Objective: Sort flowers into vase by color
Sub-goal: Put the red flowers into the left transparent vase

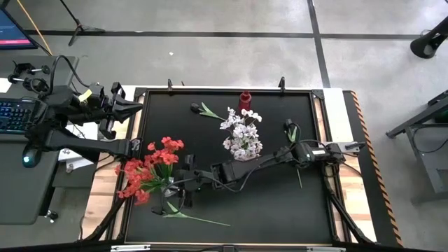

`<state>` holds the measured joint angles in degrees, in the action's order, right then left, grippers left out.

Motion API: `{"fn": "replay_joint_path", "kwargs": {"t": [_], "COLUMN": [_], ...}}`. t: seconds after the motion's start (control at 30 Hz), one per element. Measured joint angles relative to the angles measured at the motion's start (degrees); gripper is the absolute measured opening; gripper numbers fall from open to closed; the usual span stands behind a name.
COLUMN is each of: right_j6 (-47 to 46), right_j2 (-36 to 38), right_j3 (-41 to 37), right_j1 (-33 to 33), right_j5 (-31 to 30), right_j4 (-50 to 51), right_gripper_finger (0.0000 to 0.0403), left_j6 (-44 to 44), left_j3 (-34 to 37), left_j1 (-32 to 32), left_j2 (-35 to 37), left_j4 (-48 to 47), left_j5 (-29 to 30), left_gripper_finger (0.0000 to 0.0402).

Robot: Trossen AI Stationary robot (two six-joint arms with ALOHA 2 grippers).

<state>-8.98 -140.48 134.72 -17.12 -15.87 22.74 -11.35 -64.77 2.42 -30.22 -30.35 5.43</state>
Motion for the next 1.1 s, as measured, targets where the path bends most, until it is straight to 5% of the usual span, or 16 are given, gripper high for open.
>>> {"fn": "replay_joint_path", "kwargs": {"t": [0.53, 1.1], "right_j6": [1.51, 1.98], "right_j2": [-0.72, -0.92], "right_j3": [0.0, 0.0], "right_j1": [-0.11, 0.89], "right_j5": [2.09, 2.63], "right_j4": [-1.22, -4.96], "right_gripper_finger": [0.0137, 0.0136], "left_j6": [0.0, 0.0], "left_j3": [0.0, 0.0], "left_j1": [-0.01, 0.0], "left_j2": [0.01, 0.0], "left_j4": [0.04, 0.05], "left_j5": [0.43, 0.42], "left_gripper_finger": [0.0, 0.0]}}
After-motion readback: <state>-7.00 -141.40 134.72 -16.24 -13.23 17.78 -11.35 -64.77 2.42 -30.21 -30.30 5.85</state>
